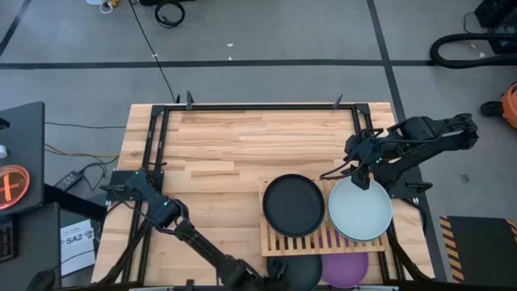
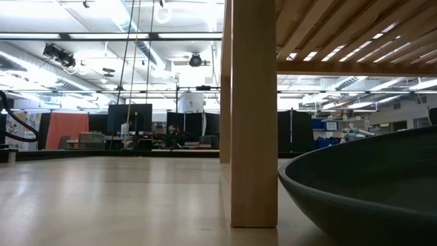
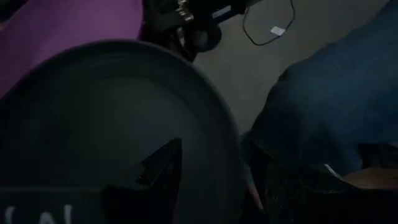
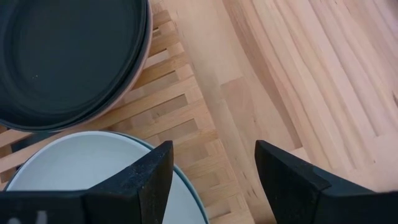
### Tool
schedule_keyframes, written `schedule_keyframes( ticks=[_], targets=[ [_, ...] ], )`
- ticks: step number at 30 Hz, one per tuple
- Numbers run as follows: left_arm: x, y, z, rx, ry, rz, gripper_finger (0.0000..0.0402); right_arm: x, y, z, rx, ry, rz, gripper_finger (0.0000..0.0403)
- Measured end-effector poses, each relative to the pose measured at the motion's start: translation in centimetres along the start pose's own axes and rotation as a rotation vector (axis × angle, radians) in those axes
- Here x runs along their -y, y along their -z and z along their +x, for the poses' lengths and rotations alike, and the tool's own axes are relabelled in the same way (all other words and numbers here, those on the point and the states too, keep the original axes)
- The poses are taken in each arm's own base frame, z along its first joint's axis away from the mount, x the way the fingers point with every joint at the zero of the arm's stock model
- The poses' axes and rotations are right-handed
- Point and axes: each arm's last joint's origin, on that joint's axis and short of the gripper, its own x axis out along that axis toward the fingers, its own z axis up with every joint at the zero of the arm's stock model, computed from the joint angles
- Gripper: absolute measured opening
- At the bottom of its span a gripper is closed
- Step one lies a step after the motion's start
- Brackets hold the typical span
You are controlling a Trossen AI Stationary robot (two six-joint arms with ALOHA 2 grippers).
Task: Place and stack plates onto a shelf
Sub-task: Stack the black plate on top of the black plate
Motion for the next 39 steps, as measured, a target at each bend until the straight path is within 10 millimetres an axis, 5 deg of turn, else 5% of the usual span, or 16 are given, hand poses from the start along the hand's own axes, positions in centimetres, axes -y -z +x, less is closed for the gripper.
schedule_keyframes(
  ticks=[39],
  targets=[
    [0.3, 0.8, 1.2, -0.005, 0.088, 0.089, 0.0192, 0.0, 0.0, 0.0, -0.002, -0.003, -0.003, 0.0232]
  ],
)
